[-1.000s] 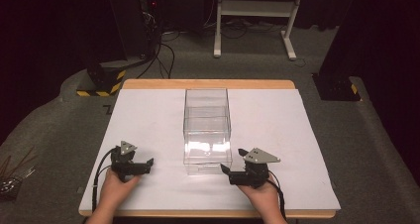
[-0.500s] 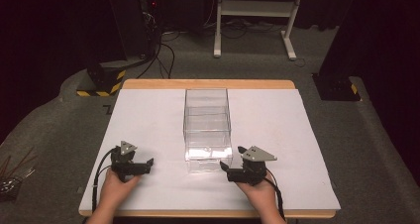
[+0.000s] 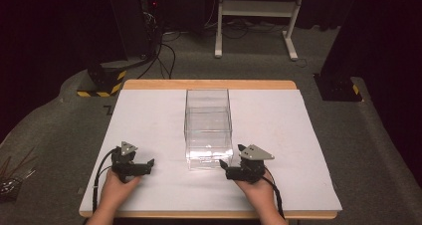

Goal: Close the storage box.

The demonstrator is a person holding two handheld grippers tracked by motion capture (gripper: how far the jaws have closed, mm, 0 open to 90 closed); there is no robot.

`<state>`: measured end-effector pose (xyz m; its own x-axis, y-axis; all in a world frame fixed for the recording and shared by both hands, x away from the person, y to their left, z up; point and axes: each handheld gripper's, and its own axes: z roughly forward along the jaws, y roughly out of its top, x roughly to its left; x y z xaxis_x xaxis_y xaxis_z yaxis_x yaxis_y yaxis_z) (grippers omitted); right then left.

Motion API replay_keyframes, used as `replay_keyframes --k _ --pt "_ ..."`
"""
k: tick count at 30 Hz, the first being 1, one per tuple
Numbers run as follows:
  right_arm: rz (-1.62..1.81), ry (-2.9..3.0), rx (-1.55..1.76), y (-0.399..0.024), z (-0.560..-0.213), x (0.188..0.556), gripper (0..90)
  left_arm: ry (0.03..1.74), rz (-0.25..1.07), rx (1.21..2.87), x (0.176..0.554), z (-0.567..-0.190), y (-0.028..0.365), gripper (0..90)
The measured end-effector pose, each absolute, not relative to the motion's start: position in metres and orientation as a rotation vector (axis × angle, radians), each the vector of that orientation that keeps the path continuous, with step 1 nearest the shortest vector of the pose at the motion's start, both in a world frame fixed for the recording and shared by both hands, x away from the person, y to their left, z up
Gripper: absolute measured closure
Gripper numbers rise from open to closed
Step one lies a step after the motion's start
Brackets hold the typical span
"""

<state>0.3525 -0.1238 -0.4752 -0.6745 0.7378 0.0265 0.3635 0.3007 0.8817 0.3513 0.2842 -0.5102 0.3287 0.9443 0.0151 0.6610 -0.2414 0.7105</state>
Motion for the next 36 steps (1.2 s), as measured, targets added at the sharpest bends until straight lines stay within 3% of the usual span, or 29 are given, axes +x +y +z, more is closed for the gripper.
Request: replay_keyframes --k 36 --pt "1.321 2.144 1.073 -0.111 -0.473 0.395 13.3 1.408 0.606 1.984 0.351 -0.511 0.284 1.9"
